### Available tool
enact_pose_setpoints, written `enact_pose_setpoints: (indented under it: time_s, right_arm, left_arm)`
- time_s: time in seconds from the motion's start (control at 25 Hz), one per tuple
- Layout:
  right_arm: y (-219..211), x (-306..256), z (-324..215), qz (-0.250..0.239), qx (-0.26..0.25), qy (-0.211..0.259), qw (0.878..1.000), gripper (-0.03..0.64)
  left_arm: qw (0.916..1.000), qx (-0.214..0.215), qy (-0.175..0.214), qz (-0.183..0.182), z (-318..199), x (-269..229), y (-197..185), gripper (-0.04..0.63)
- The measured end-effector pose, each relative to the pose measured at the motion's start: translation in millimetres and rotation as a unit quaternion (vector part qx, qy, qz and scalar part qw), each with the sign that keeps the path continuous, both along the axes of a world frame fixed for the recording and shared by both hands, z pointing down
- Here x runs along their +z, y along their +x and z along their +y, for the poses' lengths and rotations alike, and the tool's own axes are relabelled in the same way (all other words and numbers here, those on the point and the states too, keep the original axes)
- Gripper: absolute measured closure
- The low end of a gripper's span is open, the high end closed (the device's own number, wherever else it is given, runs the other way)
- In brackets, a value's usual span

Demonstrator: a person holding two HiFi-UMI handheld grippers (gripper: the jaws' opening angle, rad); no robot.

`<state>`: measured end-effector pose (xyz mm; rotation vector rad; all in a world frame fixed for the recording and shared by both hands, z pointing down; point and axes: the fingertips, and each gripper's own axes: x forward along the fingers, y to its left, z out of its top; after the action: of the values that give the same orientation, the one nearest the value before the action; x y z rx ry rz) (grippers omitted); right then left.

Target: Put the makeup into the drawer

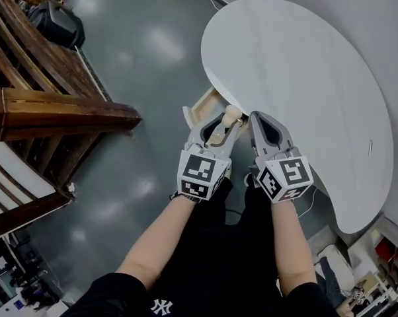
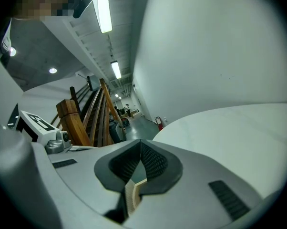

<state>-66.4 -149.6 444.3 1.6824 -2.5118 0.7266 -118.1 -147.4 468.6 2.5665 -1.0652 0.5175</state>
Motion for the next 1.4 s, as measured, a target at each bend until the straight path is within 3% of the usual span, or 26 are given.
enact_pose_setpoints:
  time_s: [0.32,1.0,1.4]
  right_arm:
    - [-14,33,-7,0.004,-0.013,-0.008,1.0,0.601]
    - [-47,87,-24,-0.002,-0.022,0.002,1.0,0.601]
    - [-47,99,-33,-0.005,-0.014,0.012,1.0,0.601]
  left_arm:
    - [0.9995,-0.022,-0.017,-0.016,-2,47,-22,0.454]
    - [0.998,-0.024,-0.041,-0.042,-15,135,-47,0.454]
    - [0.9951,-0.025,-0.045,-0.084,-24,169,-49,0.454]
